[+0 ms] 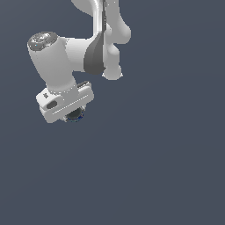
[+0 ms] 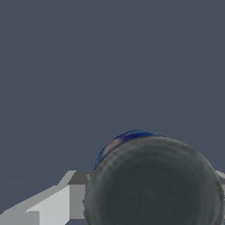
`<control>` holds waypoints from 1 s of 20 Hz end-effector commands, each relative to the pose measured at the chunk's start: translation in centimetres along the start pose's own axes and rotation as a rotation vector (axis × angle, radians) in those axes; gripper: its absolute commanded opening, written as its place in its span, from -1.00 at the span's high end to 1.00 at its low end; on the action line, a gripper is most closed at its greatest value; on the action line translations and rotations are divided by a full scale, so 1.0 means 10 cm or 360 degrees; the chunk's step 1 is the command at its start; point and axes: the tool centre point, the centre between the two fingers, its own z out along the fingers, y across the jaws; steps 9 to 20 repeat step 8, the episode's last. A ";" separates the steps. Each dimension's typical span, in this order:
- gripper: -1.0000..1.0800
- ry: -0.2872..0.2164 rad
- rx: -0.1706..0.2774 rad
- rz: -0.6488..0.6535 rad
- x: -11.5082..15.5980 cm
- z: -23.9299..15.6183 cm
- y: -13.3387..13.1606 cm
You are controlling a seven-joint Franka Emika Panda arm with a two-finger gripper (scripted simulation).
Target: Pick up the object and move it to a goal position.
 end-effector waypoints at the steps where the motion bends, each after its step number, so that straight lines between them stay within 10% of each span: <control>1: 1.00 0.0000 0.0001 -0.0002 -0.11 -0.14 0.06; 20: 1.00 0.0000 0.0001 -0.0002 -0.23 -0.29 0.13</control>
